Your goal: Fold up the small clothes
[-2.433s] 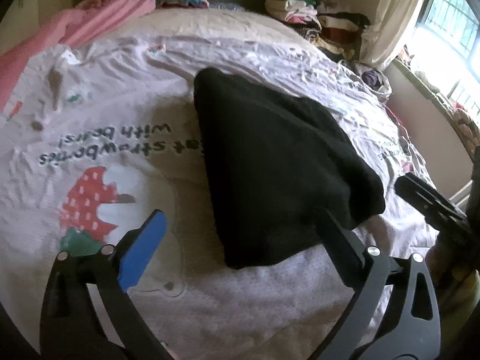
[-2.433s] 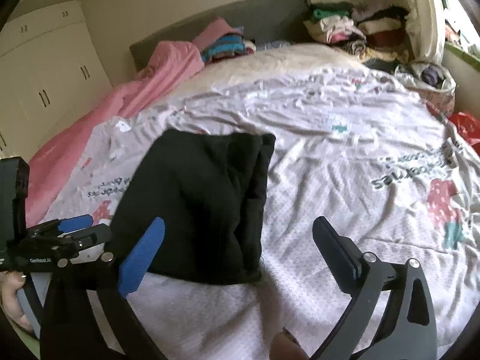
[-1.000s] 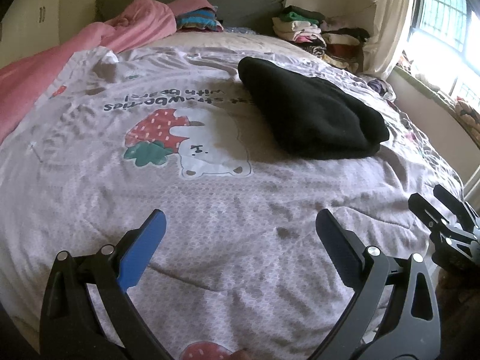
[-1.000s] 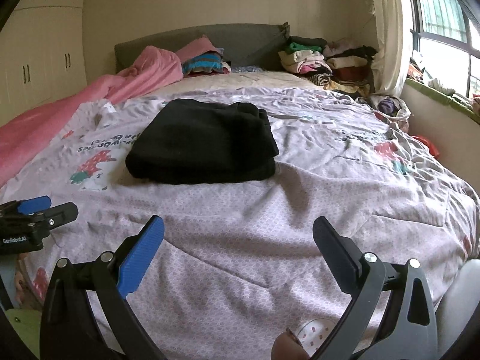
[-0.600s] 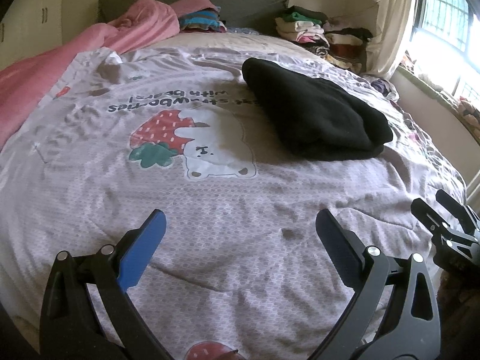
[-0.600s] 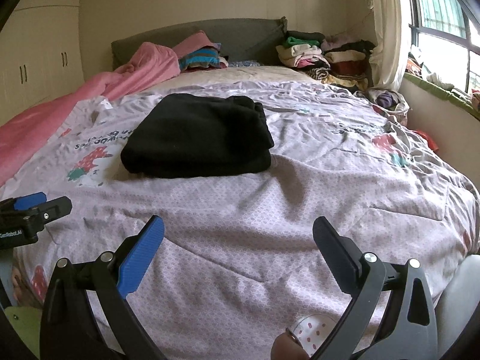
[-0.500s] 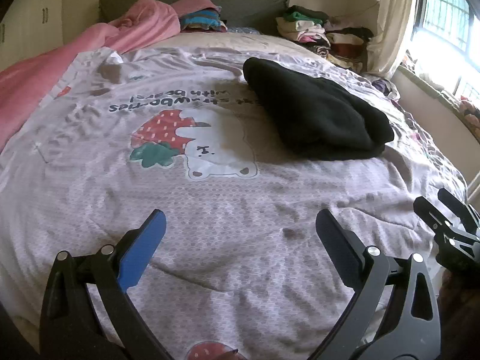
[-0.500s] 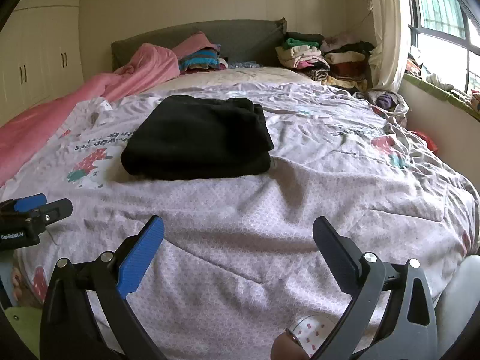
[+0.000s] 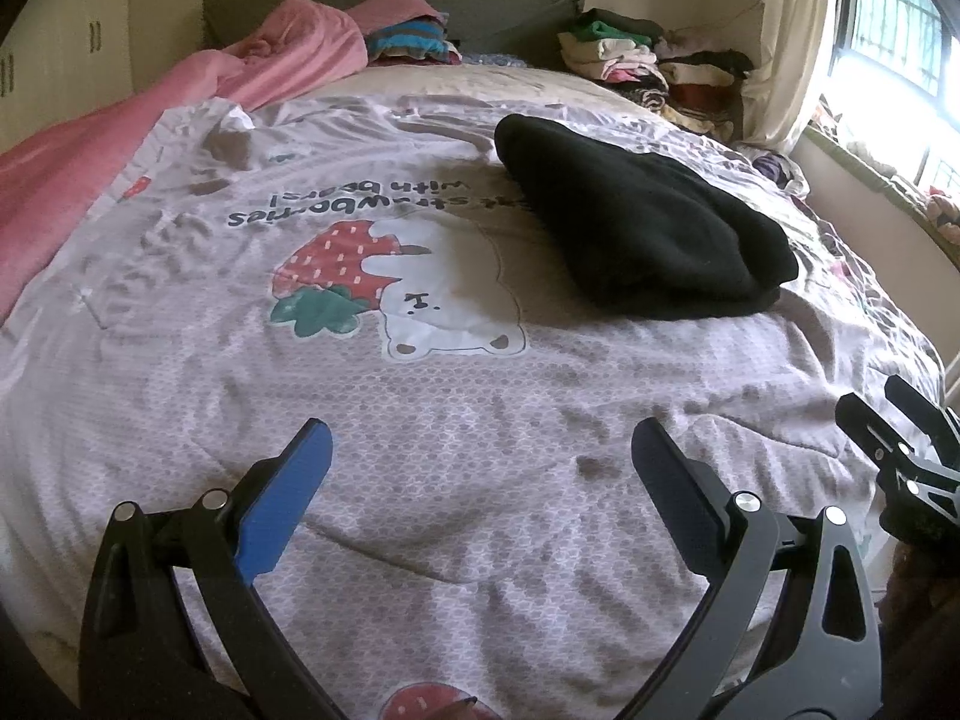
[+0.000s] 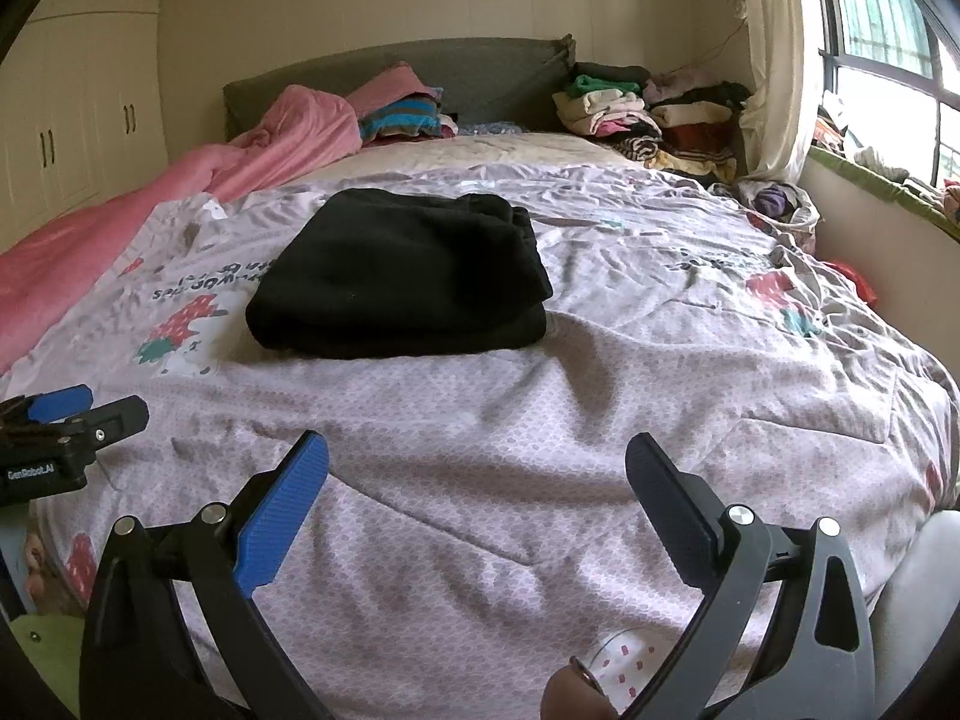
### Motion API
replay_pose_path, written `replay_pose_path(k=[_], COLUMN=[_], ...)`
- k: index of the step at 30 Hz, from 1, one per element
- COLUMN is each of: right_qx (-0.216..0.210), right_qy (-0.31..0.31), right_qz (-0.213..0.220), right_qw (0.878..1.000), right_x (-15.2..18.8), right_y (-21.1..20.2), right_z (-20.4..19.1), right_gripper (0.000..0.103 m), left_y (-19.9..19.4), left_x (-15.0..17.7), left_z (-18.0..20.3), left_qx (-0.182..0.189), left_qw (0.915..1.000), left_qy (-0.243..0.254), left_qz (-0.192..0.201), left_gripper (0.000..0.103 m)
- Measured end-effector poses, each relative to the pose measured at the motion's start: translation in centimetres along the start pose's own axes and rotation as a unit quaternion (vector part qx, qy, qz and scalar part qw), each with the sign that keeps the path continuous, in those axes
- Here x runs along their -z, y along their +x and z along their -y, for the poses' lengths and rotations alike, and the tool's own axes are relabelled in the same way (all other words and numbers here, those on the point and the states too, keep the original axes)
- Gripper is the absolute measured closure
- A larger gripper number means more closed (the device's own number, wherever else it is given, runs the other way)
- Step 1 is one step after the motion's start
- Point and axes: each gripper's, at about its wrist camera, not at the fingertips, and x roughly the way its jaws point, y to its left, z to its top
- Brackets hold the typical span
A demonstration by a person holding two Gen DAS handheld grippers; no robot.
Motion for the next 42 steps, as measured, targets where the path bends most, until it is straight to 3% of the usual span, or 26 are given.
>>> replay_pose_path(k=[32,37,40,42], right_qx=[-0.001,0.026,0.076,0.125], right_qy=[-0.002,0.021,0.052,0.088], right_qz=[0.0,0.004,0.015,0.026], right_qw=[1.0,0.999,0.996,0.988], right_x=[0.0,0.0,-0.2,-0.3], right_y=[-0.4,-0.7,-1.4,-2.5], right_z=[-0.7,0.7,3.5,7.4], right_gripper=[0.004,0.004,0.004,0.004], left_y=[-0.2,-0.2,0.0,0.5], left_x=[0.1,0.2,-0.1,-0.7], left_z=[-0.4,-0.4,-1.5,-3.6], left_qx=[-0.006,-0.02,-0.028,-0.034], left_qw=[1.0,0.9998,0.9995,0.9984], left_qy=[0.0,0.0,-0.017,-0.041], left_qz=[-0.004,0.0,-0.003,-0.016], left_gripper=[0.009,0.009,0.009,0.009])
